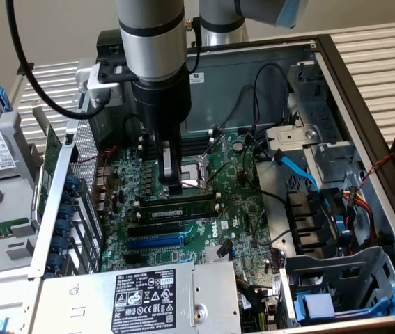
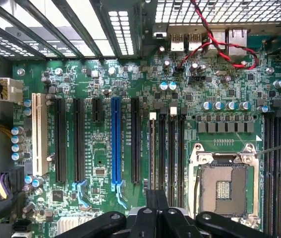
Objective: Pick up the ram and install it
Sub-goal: 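Press down the ram until it locks into place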
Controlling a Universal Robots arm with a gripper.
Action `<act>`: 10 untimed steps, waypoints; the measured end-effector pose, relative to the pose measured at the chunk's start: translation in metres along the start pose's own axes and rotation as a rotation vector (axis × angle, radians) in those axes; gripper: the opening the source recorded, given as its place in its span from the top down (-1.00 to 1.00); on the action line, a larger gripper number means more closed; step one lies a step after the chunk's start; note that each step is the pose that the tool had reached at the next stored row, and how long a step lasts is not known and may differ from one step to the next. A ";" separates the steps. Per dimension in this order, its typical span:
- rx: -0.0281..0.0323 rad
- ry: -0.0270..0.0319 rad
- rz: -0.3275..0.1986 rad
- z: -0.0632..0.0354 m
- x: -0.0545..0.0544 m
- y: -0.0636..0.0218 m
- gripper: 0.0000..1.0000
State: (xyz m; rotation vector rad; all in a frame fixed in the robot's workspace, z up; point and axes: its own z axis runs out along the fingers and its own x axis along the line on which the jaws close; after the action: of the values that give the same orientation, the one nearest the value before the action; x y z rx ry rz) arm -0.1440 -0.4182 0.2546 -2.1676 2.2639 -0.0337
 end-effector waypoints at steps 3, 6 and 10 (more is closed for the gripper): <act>-0.0001 0.0001 0.000 -0.0071 0.000 -0.0001 0.79; 0.0001 0.0000 0.000 -0.0114 0.000 -0.0002 0.79; 0.0007 -0.0002 0.000 -0.0121 0.000 -0.0002 0.79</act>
State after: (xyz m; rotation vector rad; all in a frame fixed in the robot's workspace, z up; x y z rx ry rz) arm -0.1440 -0.4182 0.2667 -2.1671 2.2635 -0.0342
